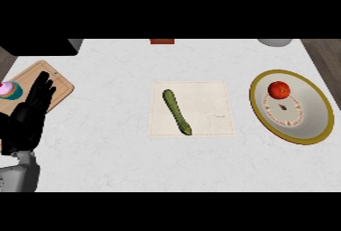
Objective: Pick the tomato from the placemat and place it in the bowl
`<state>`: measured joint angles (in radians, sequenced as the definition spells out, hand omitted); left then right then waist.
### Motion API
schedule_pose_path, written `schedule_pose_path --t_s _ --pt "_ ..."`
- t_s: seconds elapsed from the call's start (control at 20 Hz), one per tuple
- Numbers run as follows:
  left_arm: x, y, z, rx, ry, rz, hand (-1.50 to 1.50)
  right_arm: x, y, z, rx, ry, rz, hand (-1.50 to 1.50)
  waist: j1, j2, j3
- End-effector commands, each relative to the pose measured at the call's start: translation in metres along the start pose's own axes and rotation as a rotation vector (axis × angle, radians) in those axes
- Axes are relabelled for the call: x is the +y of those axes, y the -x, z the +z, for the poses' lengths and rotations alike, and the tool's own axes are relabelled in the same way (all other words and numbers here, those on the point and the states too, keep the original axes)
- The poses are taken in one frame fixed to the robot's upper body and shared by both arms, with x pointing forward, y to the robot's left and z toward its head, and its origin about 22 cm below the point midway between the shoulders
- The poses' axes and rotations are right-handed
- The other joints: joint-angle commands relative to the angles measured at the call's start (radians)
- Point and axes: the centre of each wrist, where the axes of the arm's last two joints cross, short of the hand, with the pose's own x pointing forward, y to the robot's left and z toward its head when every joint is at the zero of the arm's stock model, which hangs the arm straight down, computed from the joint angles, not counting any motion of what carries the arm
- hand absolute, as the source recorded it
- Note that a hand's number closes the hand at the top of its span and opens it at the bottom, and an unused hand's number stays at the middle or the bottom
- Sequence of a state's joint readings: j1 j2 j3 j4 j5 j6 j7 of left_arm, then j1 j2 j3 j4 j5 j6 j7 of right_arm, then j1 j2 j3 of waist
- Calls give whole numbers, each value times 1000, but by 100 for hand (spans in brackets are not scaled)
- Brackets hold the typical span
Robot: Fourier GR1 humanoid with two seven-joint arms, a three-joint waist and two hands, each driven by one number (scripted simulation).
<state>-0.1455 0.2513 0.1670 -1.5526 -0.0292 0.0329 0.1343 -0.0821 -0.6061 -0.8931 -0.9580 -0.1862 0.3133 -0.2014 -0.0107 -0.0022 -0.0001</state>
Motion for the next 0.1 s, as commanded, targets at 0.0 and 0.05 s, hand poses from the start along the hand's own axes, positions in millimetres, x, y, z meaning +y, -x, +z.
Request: schedule_pose_path --t_s 0.0,0.05 --pt "4 -2 -7 0 -12 0 0 -29 6 21 -46 1 -52 -150 4 1 0" --pt "-6 -3 2 4 8 -2 0 -27 4 19 -71 -6 -51 -150 7 1 0"
